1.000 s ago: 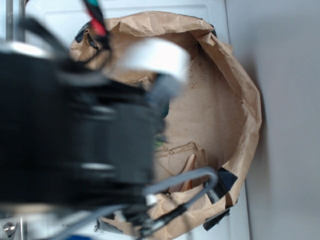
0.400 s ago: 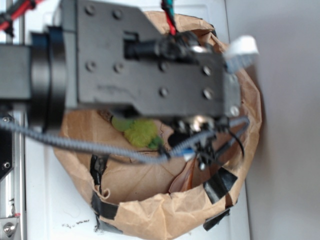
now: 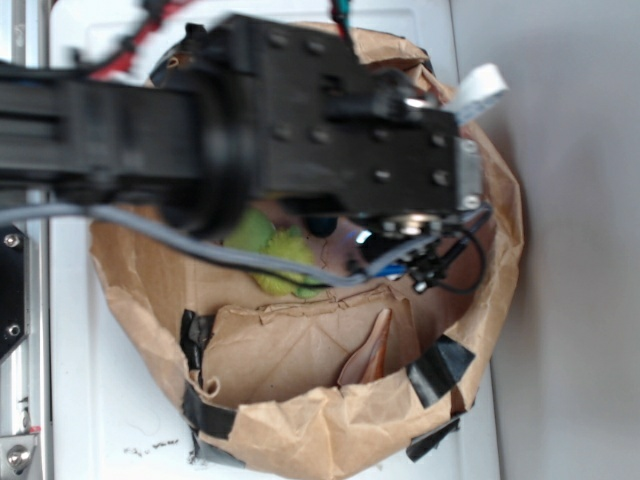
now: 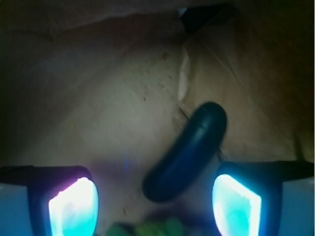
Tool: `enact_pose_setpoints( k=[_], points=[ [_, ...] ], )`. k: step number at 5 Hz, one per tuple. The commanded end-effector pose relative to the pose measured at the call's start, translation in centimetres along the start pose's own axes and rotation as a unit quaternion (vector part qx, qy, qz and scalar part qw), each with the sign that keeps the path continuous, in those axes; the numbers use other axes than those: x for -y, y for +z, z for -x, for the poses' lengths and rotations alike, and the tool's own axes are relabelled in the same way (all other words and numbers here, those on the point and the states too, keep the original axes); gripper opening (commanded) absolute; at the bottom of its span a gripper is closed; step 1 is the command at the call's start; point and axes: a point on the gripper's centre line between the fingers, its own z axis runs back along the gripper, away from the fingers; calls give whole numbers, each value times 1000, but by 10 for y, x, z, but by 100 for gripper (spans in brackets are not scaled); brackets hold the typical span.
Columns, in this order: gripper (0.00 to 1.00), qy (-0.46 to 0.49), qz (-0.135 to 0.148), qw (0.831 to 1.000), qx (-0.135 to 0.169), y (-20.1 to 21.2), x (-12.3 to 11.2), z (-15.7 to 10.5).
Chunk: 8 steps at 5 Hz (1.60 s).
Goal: Grab the plastic pickle.
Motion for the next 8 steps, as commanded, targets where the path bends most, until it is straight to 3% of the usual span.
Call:
enact_pose_setpoints(
  k=[1, 2, 4, 6, 7, 8],
  points=[
    [100, 36, 1, 999, 27, 10, -9, -20],
    [100, -17, 11, 999, 37, 9, -11, -14],
    [100, -17, 11, 999, 37, 9, -11, -14],
    [100, -57, 89, 994, -23, 23, -59, 6],
    [100, -60, 79, 994, -38, 26, -63, 3],
    [100, -45, 62, 996, -46, 20, -50, -8]
  ],
)
